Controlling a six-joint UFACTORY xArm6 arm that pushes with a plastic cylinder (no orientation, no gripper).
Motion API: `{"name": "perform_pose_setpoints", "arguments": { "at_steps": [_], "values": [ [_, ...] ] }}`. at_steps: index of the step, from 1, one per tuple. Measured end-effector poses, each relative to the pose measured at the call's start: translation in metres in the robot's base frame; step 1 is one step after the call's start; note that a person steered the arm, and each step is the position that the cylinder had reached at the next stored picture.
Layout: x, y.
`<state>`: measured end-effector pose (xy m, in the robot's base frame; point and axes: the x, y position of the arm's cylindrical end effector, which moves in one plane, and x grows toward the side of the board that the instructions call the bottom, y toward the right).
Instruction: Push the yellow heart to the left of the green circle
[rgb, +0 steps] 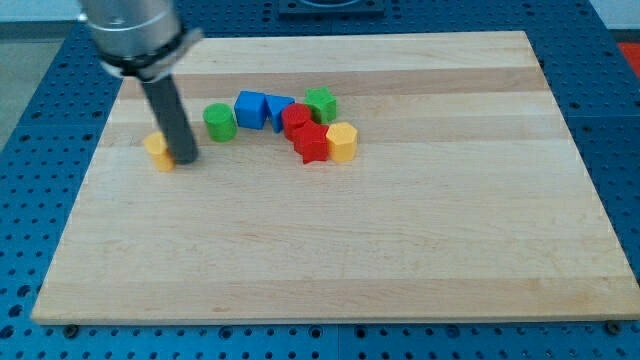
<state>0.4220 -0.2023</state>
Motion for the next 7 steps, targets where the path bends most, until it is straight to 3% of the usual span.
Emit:
{"name": "perform_pose_setpoints", "arguments": {
  "at_steps": [1, 2, 3, 4, 5, 6, 7],
  "values": [
    [-0.013, -0.050],
    [-0.015, -0.045],
    [-0.009, 0.001],
    [0.029, 0.006],
    [0.063, -0.027],
    [0.046, -0.085],
    [-0.013, -0.096]
  ]
}}
